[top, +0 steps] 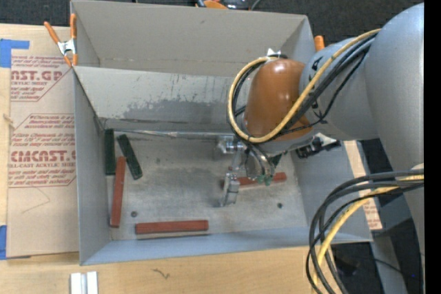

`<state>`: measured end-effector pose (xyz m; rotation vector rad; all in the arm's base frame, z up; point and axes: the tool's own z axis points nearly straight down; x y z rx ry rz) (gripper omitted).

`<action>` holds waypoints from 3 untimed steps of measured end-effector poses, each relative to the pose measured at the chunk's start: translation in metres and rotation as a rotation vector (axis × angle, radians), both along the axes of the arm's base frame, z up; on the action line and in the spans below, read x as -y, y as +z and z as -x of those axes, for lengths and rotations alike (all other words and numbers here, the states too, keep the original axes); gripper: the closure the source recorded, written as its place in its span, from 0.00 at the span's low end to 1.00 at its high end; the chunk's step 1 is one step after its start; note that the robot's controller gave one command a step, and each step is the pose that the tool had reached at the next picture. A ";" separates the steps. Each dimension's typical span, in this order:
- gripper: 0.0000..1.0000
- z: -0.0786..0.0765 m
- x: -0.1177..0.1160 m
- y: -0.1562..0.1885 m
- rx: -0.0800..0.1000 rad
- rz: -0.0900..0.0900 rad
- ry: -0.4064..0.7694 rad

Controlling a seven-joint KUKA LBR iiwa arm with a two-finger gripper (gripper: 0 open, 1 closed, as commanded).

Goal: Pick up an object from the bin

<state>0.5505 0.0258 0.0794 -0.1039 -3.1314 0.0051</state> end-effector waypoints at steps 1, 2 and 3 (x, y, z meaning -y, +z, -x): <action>0.00 0.008 0.081 -0.011 0.007 0.001 0.051; 1.00 0.006 0.075 -0.009 0.010 -0.004 0.057; 1.00 0.004 0.083 0.128 0.019 -0.002 0.067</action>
Offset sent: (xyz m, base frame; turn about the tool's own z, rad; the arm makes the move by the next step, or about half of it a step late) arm -0.0070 -0.0758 -0.0094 -0.0576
